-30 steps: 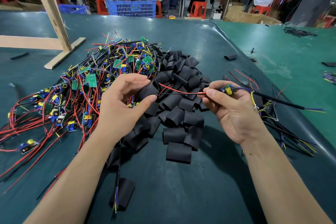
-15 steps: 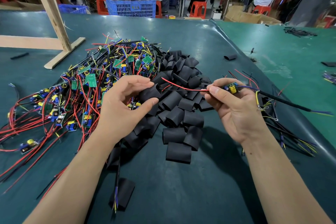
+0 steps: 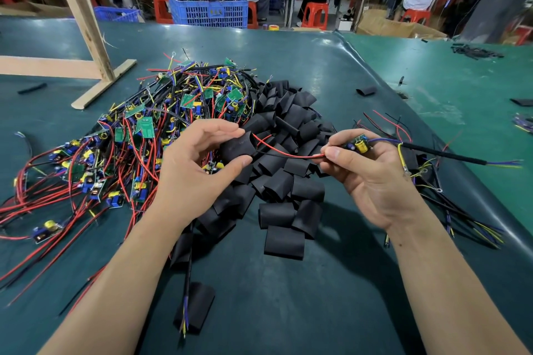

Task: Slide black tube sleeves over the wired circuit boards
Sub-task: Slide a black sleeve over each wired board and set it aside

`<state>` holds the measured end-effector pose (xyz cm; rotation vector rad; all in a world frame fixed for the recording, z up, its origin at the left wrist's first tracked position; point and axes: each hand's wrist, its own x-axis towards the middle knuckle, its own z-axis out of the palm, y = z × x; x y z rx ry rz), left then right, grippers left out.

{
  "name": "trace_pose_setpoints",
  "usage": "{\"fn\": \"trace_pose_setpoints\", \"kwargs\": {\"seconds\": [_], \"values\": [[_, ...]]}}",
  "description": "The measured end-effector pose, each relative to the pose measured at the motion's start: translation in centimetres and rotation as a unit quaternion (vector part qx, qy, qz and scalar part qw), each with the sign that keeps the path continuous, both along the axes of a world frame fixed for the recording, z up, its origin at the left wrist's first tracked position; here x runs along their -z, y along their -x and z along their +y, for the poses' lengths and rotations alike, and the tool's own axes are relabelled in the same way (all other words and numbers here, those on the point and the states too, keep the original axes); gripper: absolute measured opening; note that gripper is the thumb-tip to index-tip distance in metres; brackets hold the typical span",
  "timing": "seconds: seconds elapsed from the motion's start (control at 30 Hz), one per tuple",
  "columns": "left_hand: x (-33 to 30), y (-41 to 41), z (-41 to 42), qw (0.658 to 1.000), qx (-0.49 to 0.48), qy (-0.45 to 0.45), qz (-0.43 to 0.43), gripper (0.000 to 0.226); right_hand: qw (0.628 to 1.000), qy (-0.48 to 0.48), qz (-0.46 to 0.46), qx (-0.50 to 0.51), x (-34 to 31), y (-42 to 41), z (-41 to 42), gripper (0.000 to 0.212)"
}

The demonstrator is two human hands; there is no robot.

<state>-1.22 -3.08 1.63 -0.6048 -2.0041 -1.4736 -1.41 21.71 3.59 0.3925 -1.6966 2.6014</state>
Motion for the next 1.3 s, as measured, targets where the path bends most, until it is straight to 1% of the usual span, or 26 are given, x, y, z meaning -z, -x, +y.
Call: {"fn": "trace_pose_setpoints", "kwargs": {"seconds": [0.13,0.23,0.43,0.5,0.63,0.7,0.77,0.87,0.93,0.97,1.03,1.1,1.17,1.3], "values": [[0.0,0.0,0.0,1.000,-0.001,-0.003,-0.011,0.045,1.000,-0.008,-0.004,-0.013,0.0,0.0,0.1,0.012],[-0.1,0.0,0.0,1.000,0.006,-0.006,-0.022,0.045,1.000,-0.013,-0.006,-0.004,0.1,0.0,0.0,0.012],[-0.1,-0.5,0.5,0.997,0.065,0.016,-0.050,0.049,0.999,-0.008,-0.017,0.028,0.5,0.3,-0.3,0.012],[0.0,-0.6,0.7,0.996,0.071,0.034,-0.050,0.047,0.999,-0.008,-0.019,0.037,0.6,0.3,-0.6,0.012],[0.1,-0.8,1.5,0.995,0.035,0.079,-0.039,0.039,0.999,-0.019,-0.023,0.043,0.7,0.1,-1.5,0.015],[0.0,-1.0,1.8,0.993,0.013,0.108,-0.035,0.036,0.998,-0.036,-0.027,0.046,1.0,-0.1,-2.3,0.021],[0.1,-1.1,1.9,0.989,-0.005,0.143,-0.027,0.036,0.997,-0.059,-0.031,0.048,1.2,-0.3,-2.9,0.022],[0.1,-1.2,1.9,0.982,-0.047,0.185,-0.012,0.037,0.995,-0.062,-0.073,0.031,1.0,-0.6,-3.4,0.018],[0.0,-1.1,1.8,0.979,-0.057,0.197,0.013,0.035,0.990,-0.050,-0.125,0.029,0.7,-0.6,-3.3,0.023],[0.0,-1.1,1.9,0.979,-0.053,0.197,0.020,0.034,0.987,-0.052,-0.145,0.037,0.6,-0.5,-3.2,0.027],[0.1,-1.1,1.9,0.982,-0.025,0.185,0.004,0.035,0.984,-0.068,-0.158,0.058,0.7,-0.4,-3.1,0.031],[0.2,-1.3,2.1,0.984,0.000,0.180,-0.006,0.036,0.986,-0.062,-0.142,0.061,0.8,-0.5,-3.2,0.025],[0.3,-1.3,2.4,0.983,0.005,0.186,0.007,0.035,0.991,-0.052,-0.107,0.058,0.8,-0.6,-3.4,0.014],[0.4,-1.1,2.5,0.986,-0.020,0.167,0.015,0.037,0.993,-0.034,-0.059,0.092,1.2,-0.6,-3.7,0.012]]}}
